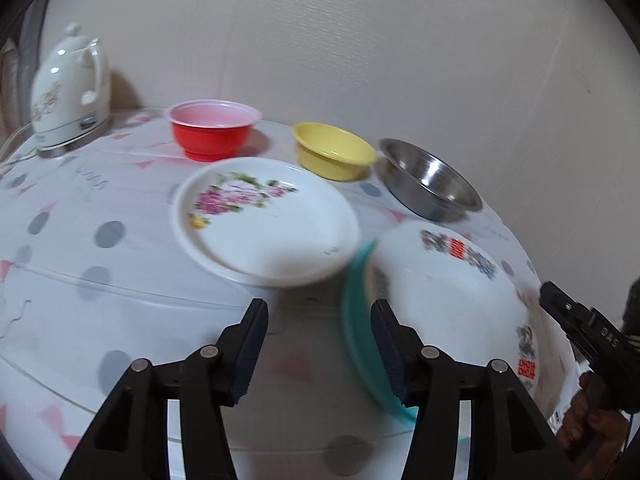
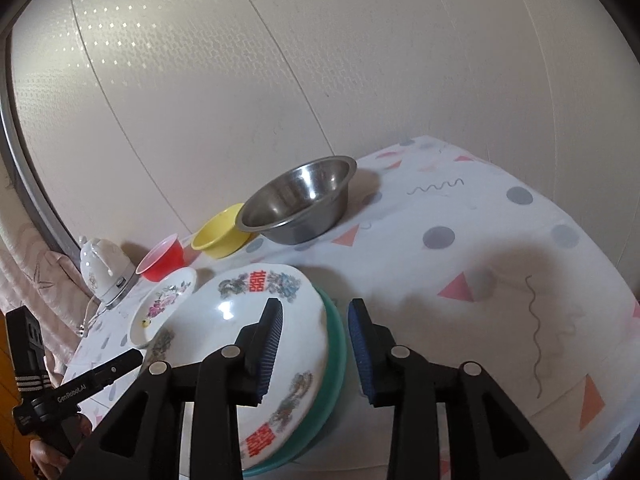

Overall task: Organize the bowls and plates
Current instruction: 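Lower the white plate onto the teal plate and open both grippers, then grasp the rim of the white floral plate with both grippers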

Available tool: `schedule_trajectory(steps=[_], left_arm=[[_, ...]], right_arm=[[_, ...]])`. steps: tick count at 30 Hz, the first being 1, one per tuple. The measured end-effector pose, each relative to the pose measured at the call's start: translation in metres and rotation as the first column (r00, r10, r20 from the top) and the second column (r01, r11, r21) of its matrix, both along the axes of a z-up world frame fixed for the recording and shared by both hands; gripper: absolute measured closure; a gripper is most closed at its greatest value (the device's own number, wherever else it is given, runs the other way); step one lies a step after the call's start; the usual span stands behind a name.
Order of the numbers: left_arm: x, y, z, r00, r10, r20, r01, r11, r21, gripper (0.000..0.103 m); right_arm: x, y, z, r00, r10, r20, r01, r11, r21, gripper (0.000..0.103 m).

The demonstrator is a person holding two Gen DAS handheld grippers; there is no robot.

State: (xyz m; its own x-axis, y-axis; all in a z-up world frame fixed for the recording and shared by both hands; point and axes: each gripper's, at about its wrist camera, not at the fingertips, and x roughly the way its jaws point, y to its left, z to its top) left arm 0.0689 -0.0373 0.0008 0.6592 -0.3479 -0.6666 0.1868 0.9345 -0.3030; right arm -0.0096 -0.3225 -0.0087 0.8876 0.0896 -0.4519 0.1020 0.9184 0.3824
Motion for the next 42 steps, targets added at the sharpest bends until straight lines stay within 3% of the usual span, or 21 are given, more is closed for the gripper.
schedule_trajectory(steps=[5, 10, 16, 21, 31, 40, 42], left_arm=[[0.007, 0.028, 0.007, 0.996, 0.083, 0.015, -0.083, 0.997, -0.013, 0.022], [0.026, 0.058, 0.009, 0.989, 0.148, -0.002, -0.147, 0.989, -0.031, 0.015], [0.055, 0.080, 0.000, 0.984, 0.167, -0.065, -0.169, 0.985, -0.034, 0.014], [0.073, 0.084, -0.006, 0.984, 0.151, -0.093, -0.154, 0.988, -0.023, 0.022], [0.092, 0.085, -0.019, 0.986, 0.107, -0.129, -0.113, 0.993, -0.041, 0.023], [0.101, 0.076, -0.024, 0.988, 0.050, -0.145, -0.055, 0.998, -0.030, 0.052], [0.103, 0.074, -0.025, 0.988, 0.043, -0.147, -0.047, 0.999, -0.023, 0.067]], right_arm=[[0.011, 0.022, 0.015, 0.998, 0.058, -0.007, -0.058, 0.996, -0.071, 0.068], [0.037, 0.045, 0.028, 0.981, 0.193, -0.026, -0.194, 0.980, -0.037, 0.068], [0.089, 0.079, 0.040, 0.933, 0.344, -0.102, -0.341, 0.939, 0.040, 0.068], [0.139, 0.113, 0.039, 0.901, 0.380, -0.210, -0.391, 0.920, -0.011, 0.068], [0.203, 0.138, 0.019, 0.846, 0.371, -0.384, -0.418, 0.908, -0.044, 0.068], [0.226, 0.146, 0.002, 0.799, 0.378, -0.468, -0.431, 0.902, -0.007, 0.071], [0.230, 0.148, -0.003, 0.787, 0.385, -0.483, -0.437, 0.900, 0.006, 0.073]])
